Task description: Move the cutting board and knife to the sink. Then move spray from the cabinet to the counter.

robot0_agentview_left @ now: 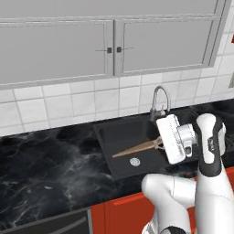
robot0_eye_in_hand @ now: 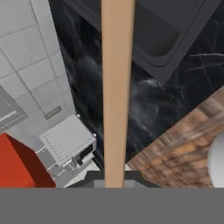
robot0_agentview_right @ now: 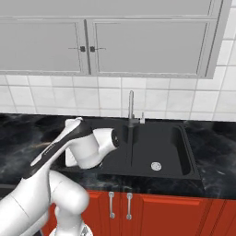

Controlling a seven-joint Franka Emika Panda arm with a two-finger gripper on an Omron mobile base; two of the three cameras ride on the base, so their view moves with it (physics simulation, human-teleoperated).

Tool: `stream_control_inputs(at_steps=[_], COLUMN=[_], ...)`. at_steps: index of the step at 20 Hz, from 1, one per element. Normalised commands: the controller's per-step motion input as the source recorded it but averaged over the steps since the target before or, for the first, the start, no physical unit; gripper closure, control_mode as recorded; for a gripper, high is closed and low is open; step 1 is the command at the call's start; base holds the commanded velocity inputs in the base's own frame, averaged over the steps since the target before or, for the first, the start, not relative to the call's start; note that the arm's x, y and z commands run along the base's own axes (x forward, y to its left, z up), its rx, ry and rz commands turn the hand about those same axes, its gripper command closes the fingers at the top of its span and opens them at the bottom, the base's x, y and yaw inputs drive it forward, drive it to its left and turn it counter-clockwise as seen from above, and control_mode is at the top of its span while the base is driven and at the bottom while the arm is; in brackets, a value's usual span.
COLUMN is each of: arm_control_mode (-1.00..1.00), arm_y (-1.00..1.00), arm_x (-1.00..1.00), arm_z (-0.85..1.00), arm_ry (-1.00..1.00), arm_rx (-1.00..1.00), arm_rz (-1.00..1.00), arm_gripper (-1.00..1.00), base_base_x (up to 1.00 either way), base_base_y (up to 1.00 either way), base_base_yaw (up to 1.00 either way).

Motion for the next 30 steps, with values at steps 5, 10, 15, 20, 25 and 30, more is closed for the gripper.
stream_control_inputs(at_steps=[5, 10, 15, 20, 25, 30], arm_control_mode=[-1.0, -1.0, -1.0, -1.0, -1.0, -1.0], arm_y=[-0.1, -0.12, -0.06, -0.08, -0.11, -0.01], arm_x=[0.29, 0.11, 0.07, 0.15, 0.02, 0.08], arm_z=[-0.06, -0.05, 0.0, -0.04, -0.17, -0.19], arm_ry=[0.03, 0.0, 0.0, -0.02, -0.04, -0.23], arm_rx=[-0.01, -0.04, -0.1, -0.13, -0.08, -0.03], arm_rz=[0.19, 0.31, 0.26, 0.12, 0.02, 0.0], arm_gripper=[1.0, 1.0, 1.0, 1.0, 1.0, 1.0], base_base_x=[0.0, 0.0, 0.0, 0.0, 0.0, 0.0], base_base_y=[0.0, 0.0, 0.0, 0.0, 0.0, 0.0], base_base_yaw=[0.0, 0.0, 0.0, 0.0, 0.0, 0.0])
